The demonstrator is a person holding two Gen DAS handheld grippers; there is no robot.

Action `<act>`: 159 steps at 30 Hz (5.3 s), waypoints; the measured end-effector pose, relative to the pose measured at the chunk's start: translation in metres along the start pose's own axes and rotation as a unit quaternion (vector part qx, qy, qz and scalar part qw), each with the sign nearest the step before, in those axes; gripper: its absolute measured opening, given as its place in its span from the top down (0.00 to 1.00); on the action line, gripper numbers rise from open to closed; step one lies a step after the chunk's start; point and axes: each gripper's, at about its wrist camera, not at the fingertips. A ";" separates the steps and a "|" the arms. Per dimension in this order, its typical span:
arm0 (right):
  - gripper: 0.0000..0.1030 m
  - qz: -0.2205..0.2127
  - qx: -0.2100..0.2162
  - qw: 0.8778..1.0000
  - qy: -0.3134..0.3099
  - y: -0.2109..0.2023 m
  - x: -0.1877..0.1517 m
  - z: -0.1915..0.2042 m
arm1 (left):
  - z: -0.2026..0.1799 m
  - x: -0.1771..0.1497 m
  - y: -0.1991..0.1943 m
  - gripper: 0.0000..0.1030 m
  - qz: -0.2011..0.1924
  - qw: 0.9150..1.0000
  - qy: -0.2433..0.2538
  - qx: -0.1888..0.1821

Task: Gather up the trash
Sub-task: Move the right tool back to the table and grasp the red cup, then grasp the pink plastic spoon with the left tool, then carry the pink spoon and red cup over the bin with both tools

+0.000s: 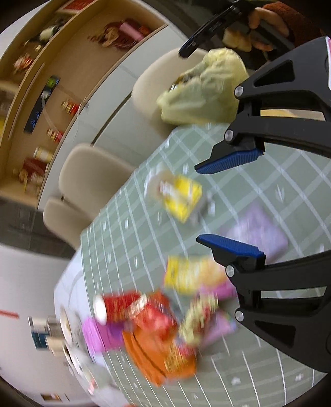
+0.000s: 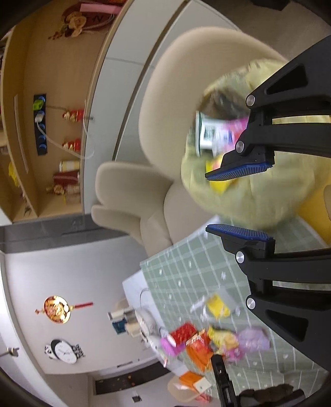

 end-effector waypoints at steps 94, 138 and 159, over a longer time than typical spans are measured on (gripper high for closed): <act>0.52 0.099 0.010 0.992 -0.077 0.013 -0.027 0.242 | 0.273 0.048 0.010 0.53 0.099 0.993 0.062 0.023; 0.52 -0.024 -0.046 0.998 -0.042 -0.088 0.030 0.011 | -0.109 0.067 -0.004 0.59 -0.021 0.980 0.110 -0.167; 0.52 -0.011 -0.106 0.994 0.029 -0.072 0.004 -0.124 | -0.261 0.048 0.159 0.59 0.078 0.955 0.154 -0.241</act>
Point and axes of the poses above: each gripper's, at about its wrist camera, not at the fingertips, and y roughly the way its jaws point, z to its left, x to its top, and after that the axes turned 10 degrees about -x, right-handed
